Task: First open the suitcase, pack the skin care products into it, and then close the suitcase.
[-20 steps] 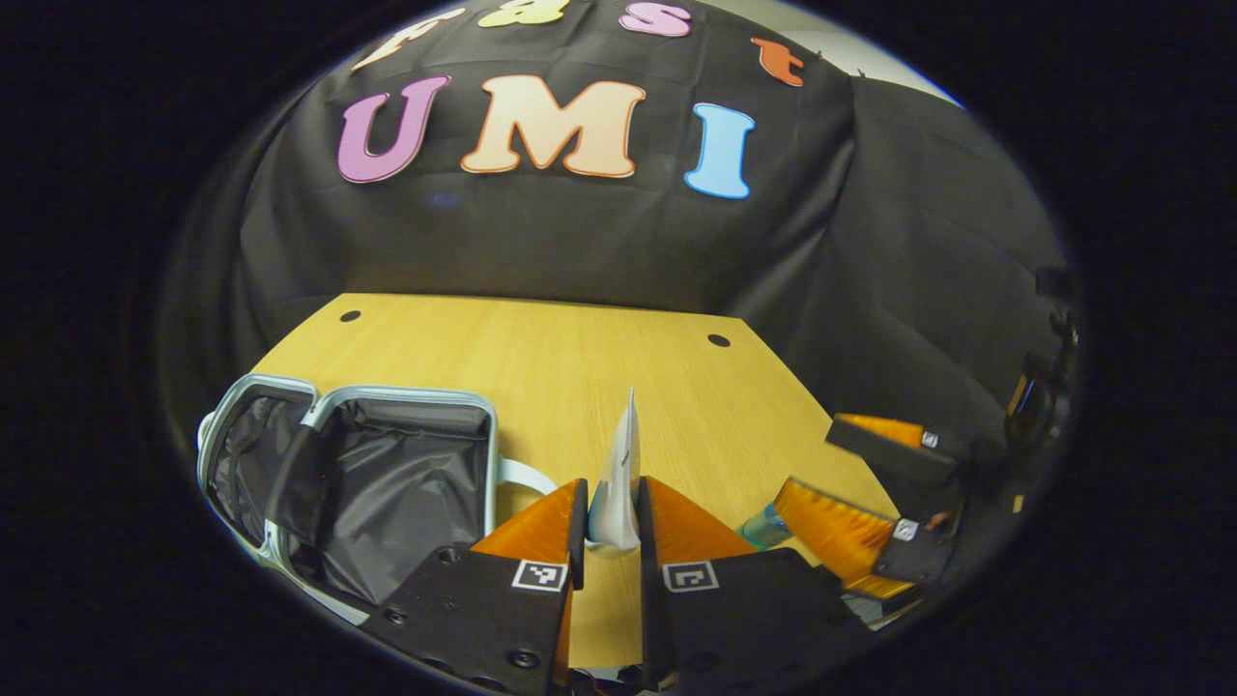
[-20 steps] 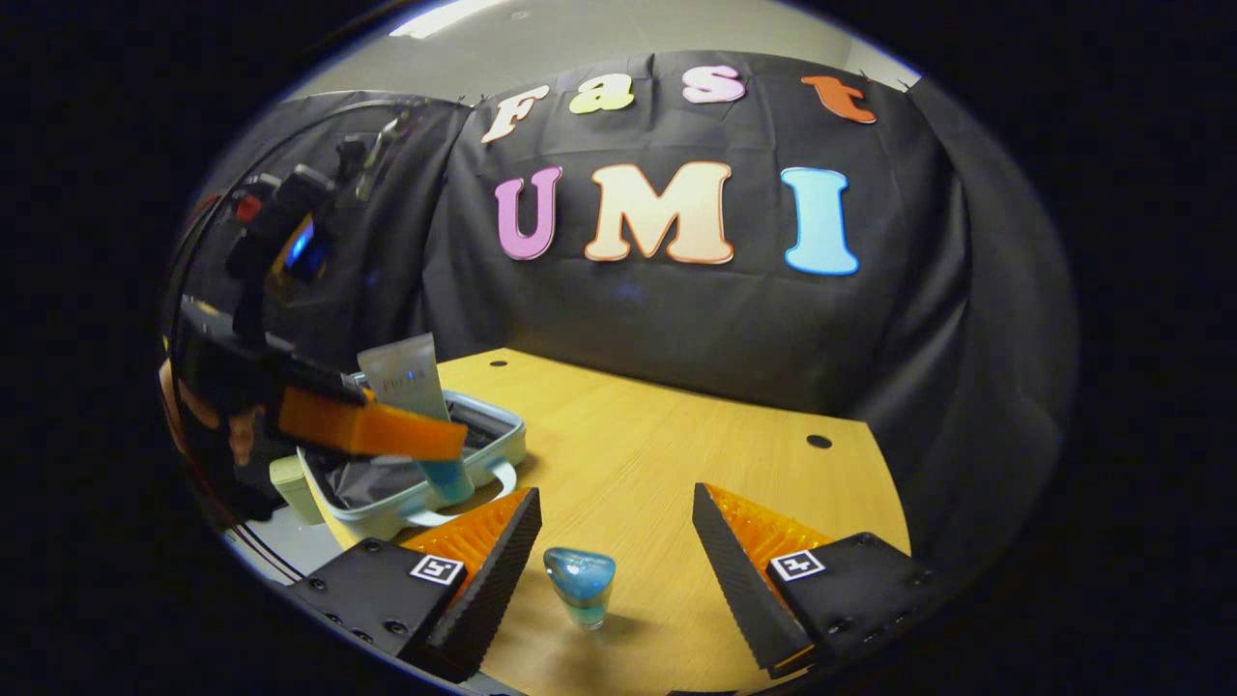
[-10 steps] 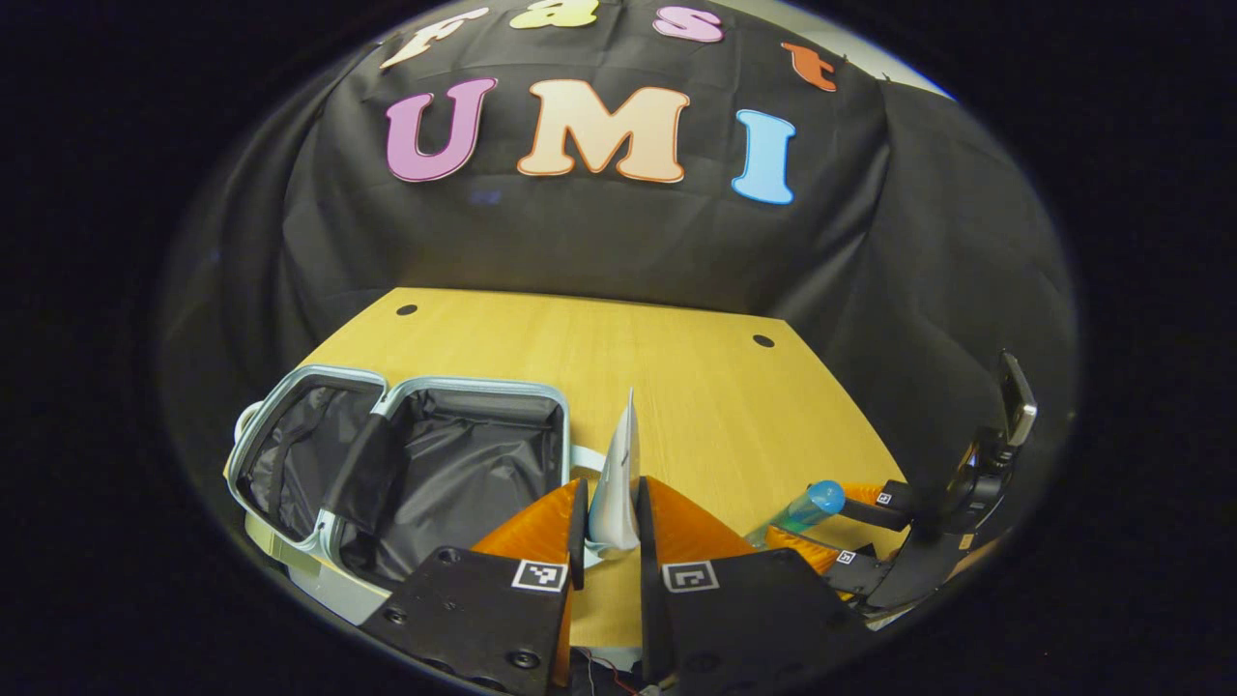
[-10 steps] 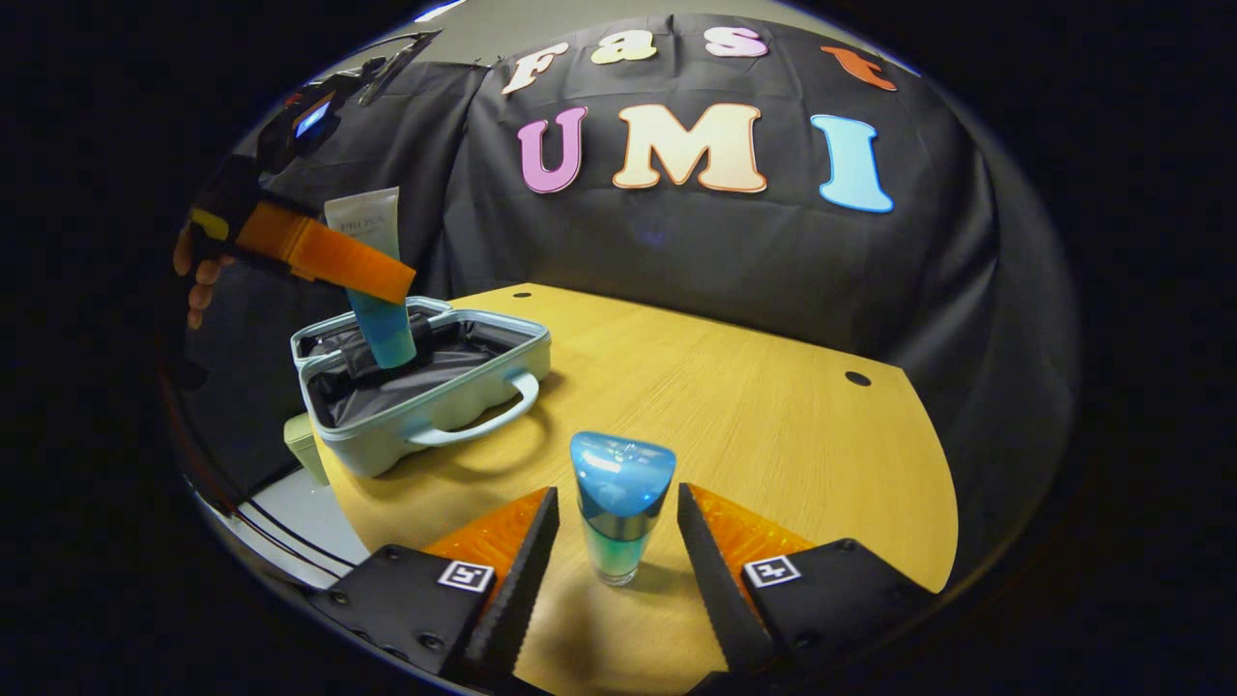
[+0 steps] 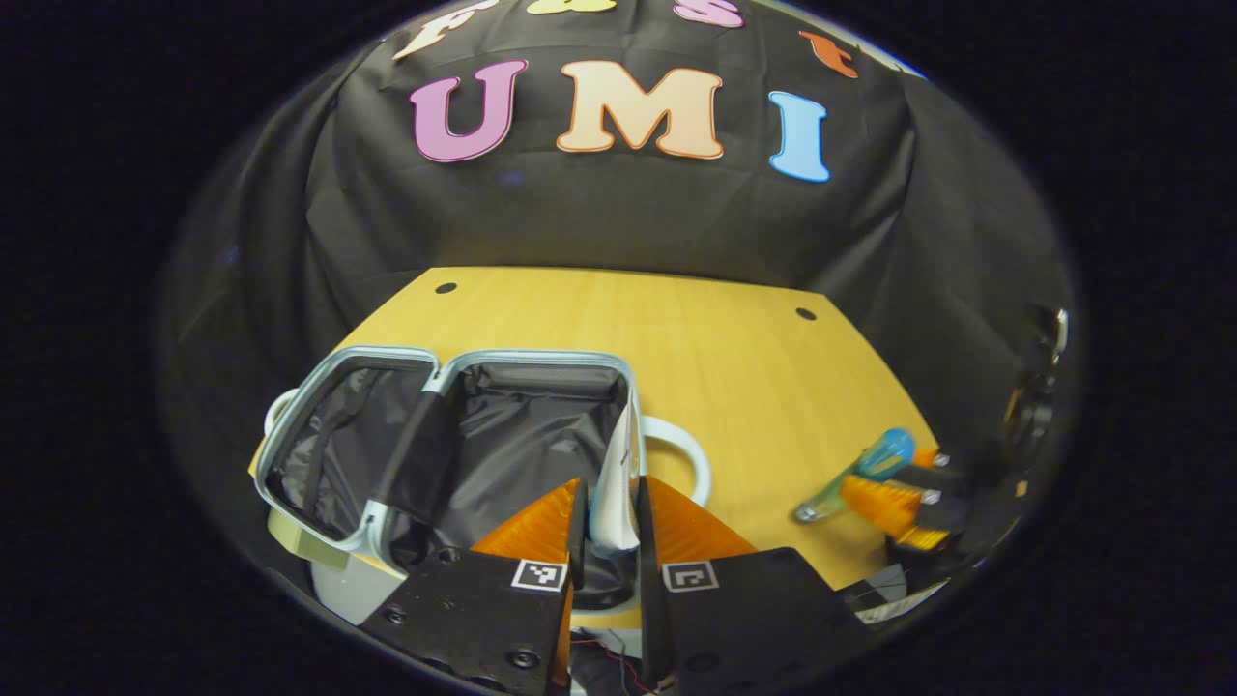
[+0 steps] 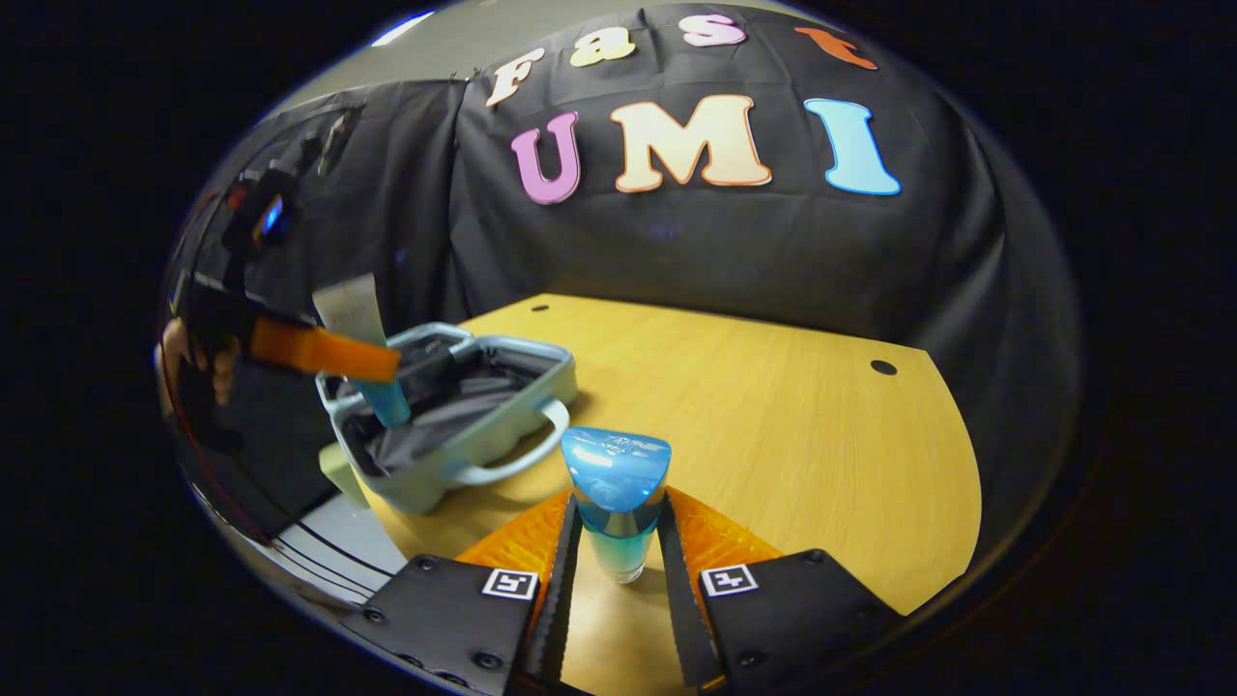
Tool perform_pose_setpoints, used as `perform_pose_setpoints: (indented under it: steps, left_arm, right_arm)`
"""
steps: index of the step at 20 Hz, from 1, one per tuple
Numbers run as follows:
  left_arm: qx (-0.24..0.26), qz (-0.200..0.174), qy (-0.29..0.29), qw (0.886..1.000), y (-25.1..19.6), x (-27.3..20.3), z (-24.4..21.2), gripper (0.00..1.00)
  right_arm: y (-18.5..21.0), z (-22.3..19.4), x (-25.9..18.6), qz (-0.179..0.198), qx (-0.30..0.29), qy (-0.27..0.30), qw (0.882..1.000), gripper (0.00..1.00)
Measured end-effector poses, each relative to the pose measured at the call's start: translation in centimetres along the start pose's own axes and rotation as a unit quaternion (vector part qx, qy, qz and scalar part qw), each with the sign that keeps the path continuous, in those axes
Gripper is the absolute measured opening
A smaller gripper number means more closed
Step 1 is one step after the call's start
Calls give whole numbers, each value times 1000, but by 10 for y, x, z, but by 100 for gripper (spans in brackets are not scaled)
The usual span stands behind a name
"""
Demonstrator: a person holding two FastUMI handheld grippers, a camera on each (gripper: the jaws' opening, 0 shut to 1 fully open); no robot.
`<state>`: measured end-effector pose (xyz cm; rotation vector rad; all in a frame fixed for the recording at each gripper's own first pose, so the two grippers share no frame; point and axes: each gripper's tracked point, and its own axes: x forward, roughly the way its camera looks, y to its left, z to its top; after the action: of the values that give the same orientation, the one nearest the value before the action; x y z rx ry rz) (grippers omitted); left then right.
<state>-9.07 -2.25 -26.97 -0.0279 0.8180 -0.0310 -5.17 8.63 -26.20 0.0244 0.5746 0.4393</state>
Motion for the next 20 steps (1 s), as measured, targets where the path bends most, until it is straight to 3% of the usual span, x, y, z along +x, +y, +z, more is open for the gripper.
perform_pose_setpoints:
  steps: [5,13,17,19,20]
  left_arm:
    - [-5,4,65,998,45,12,-23,22]
    - [-19,-13,164,986,88,43,-75,22]
    - [-38,-30,177,983,94,58,-85,22]
    - [-42,-40,155,986,95,67,-75,27]
    - [-43,-40,152,987,97,70,-74,24]
  right_arm:
    - [55,52,8,31,37,-18,999,47]
    - [145,64,35,91,69,33,993,47]
    - [166,60,46,98,68,61,991,44]
    - [171,58,53,96,73,70,990,46]
    - [172,58,56,95,75,73,990,46]
